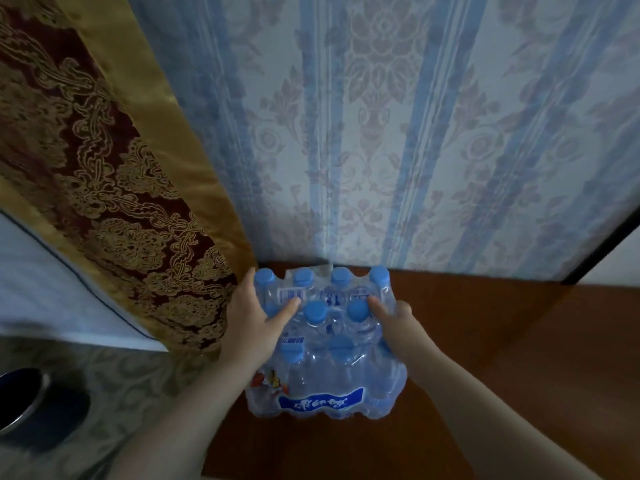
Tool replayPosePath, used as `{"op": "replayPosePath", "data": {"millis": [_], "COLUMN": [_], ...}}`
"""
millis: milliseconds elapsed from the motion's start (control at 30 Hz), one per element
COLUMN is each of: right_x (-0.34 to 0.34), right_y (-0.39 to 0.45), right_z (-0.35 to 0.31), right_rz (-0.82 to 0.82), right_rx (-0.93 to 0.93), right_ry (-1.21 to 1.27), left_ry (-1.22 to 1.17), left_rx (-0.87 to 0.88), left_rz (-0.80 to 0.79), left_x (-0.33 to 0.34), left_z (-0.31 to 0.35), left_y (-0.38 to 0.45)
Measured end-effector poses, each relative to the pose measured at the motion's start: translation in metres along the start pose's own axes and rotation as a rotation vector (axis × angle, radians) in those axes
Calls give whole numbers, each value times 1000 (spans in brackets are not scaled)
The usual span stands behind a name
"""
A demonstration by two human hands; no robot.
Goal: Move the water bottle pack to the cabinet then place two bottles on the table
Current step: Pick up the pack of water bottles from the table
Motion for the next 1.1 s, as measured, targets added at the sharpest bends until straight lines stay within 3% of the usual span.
{"op": "replayPosePath", "data": {"millis": [200,300,533,867,1100], "right_x": [1,-1,-2,20,45], "right_y": [11,16,9,-69,-155], "right_z": [11,8,15,49,103], "right_rz": [115,113,37,283,565], "right_rx": [63,61,49,74,106], "right_ry": [158,220,421,684,930], "left_ry": [-112,-225,-199,-174,-255], "left_rx": [-346,-429,-329,-124,-48], "left_rz": [-61,-62,-137,-373,-499], "left_x": [4,11,5,1,25], "left_z": [-21,-20,-28,-37,-27], "left_y": [6,8,4,14,-16]}}
Point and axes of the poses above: each hand's wrist, its own y-axis towards the middle knuckle, its own x-axis out of the palm, z = x × y, the point moved 4 cm from there along y, towards the middle knuckle, and after that the axes turned 4 degrees about -y, right-handed, at the moved point
